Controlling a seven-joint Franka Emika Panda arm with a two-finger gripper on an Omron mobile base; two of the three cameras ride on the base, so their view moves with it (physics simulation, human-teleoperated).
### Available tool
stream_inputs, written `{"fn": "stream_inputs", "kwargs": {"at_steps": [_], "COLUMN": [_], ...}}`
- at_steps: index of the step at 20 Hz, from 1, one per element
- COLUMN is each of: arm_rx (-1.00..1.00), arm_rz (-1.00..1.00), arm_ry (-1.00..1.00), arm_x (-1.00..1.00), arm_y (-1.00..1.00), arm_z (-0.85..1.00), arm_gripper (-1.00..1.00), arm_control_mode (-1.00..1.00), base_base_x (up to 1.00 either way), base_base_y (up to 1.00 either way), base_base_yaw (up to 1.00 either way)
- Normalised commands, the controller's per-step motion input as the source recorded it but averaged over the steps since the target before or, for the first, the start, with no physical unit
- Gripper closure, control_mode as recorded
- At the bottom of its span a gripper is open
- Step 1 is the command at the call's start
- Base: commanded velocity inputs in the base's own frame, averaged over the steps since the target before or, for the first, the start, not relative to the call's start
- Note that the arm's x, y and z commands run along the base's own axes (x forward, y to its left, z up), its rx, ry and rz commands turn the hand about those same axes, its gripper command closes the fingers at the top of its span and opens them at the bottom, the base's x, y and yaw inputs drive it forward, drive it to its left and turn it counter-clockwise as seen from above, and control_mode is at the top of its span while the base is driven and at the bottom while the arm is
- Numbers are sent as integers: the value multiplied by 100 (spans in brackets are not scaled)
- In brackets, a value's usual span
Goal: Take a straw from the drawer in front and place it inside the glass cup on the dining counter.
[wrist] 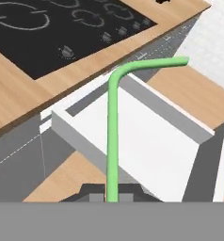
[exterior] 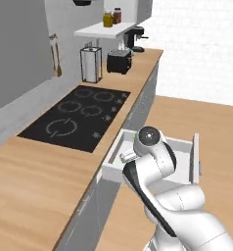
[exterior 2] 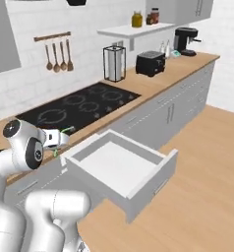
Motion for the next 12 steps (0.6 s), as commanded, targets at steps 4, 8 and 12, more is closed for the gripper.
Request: {"fn": "stream_inputs", "kwargs": {"at_steps": [4,8,12], "arm_rx": [0,0,0], "arm_rz": [0,0,0], "arm_ry": [0,0,0], "arm_x": [0,0,0], "arm_y": [0,0,0], "arm_z": [0,0,0], "arm_gripper": [100,100,100], "arm_control_mode": [100,100,100], "base_base_x": [-80,-46,-17], "base_base_y": [-8,-22,-31], "base_base_yaw": [-61,-64,-66]}}
